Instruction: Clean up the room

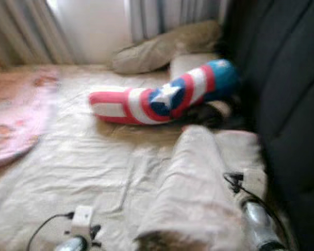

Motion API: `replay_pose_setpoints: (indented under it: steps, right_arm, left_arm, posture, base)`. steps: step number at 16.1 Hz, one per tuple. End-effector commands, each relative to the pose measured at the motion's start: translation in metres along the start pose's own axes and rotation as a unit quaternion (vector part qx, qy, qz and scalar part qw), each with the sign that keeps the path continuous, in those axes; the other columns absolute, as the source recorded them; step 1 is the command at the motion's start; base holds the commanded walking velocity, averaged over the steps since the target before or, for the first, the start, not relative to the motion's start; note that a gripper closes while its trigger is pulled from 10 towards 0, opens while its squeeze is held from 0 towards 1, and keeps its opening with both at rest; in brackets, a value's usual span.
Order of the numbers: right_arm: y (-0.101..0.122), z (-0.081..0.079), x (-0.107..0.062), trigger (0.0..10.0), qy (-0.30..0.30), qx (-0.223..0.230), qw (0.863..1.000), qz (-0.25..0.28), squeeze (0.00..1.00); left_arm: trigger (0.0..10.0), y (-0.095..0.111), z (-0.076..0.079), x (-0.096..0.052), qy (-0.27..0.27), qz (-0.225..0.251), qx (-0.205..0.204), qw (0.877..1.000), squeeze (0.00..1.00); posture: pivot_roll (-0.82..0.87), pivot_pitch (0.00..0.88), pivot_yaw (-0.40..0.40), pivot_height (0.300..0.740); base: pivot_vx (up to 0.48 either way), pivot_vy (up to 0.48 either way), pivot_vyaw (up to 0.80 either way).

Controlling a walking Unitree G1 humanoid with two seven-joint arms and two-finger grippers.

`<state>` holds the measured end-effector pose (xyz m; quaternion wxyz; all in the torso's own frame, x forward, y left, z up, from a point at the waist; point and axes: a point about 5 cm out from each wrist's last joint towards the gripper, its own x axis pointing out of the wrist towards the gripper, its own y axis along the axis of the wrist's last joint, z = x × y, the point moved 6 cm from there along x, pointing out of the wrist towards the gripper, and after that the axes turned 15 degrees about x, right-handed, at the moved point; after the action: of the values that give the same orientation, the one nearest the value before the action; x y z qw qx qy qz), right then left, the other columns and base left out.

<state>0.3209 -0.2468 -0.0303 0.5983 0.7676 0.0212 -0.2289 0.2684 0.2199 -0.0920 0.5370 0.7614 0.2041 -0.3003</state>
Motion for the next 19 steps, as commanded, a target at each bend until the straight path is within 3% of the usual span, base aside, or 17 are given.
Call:
replay_pose_setpoints:
  steps: [1, 6, 9, 15, 19]
  right_arm:
    - [-0.018, 0.009, -0.005, 10.0, -0.020, 0.007, 0.999, -0.035, 0.00]
    - [-0.018, 0.020, -0.001, 10.0, -0.062, 0.017, 0.996, -0.062, 0.00]
    - [-0.007, 0.012, 0.003, 10.0, -0.044, 0.022, 0.998, -0.045, 0.00]
    - [-0.013, 0.009, 0.002, 10.0, -0.046, 0.015, 0.998, -0.051, 0.00]
    - [-0.017, 0.005, 0.001, 10.0, -0.039, 0.017, 0.997, -0.061, 0.00]
  left_arm:
    - [10.0, 0.002, 0.002, 0.001, -0.003, 0.002, -0.002, 1.000, 0.00]
    - [10.0, 0.003, 0.001, 0.001, -0.004, 0.005, 0.000, 1.000, 0.00]
    - [10.0, 0.004, 0.001, 0.001, -0.007, 0.005, 0.010, 1.000, 0.00]
    - [10.0, 0.003, 0.001, 0.001, -0.007, 0.004, 0.008, 1.000, 0.00]
    - [10.0, 0.001, -0.002, 0.000, -0.003, 0.001, 0.003, 1.000, 0.00]
  posture:
    - [-0.11, 0.000, 0.023, 0.697]
    - [-0.09, 0.000, 0.036, 0.697]
    - [-0.09, 0.000, 0.039, 0.697]
    - [-0.09, 0.000, 0.034, 0.697]
    - [-0.09, 0.000, 0.034, 0.697]
  base:
    - [0.000, 0.000, 0.00]
    - [0.000, 0.000, 0.00]
    - [0.000, 0.000, 0.00]
    - [0.000, -0.333, 0.00]
    - [0.000, 0.000, 0.00]
